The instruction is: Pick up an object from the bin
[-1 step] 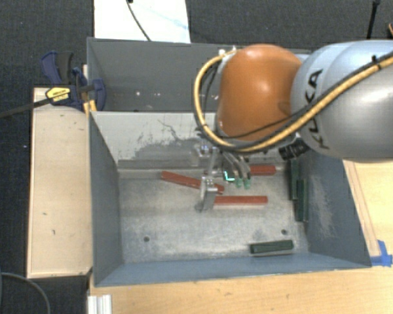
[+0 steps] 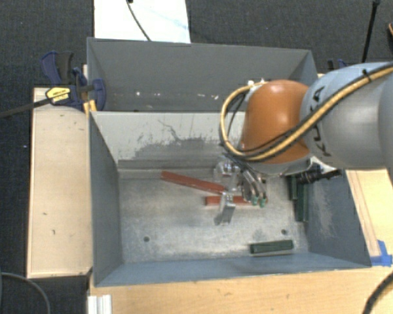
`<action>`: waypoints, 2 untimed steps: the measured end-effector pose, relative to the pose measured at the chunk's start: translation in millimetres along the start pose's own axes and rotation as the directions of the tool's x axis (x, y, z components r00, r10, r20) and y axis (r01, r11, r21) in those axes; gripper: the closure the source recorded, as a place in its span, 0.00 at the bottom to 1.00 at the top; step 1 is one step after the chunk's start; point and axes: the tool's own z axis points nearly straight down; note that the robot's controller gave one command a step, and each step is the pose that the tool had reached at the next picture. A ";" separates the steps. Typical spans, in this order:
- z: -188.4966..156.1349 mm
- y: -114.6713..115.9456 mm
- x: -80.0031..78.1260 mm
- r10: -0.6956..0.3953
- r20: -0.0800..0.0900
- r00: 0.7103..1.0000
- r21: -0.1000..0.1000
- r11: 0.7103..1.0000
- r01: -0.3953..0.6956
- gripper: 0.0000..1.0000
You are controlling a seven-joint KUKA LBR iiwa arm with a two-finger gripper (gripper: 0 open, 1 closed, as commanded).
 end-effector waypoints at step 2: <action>61.7 -6.8 -37.4 -0.059 0.009 0.998 -0.004 0.998 0.059 1.00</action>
Offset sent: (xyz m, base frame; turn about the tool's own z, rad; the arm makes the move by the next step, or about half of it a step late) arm 0.0350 -0.0113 -0.0626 -0.0644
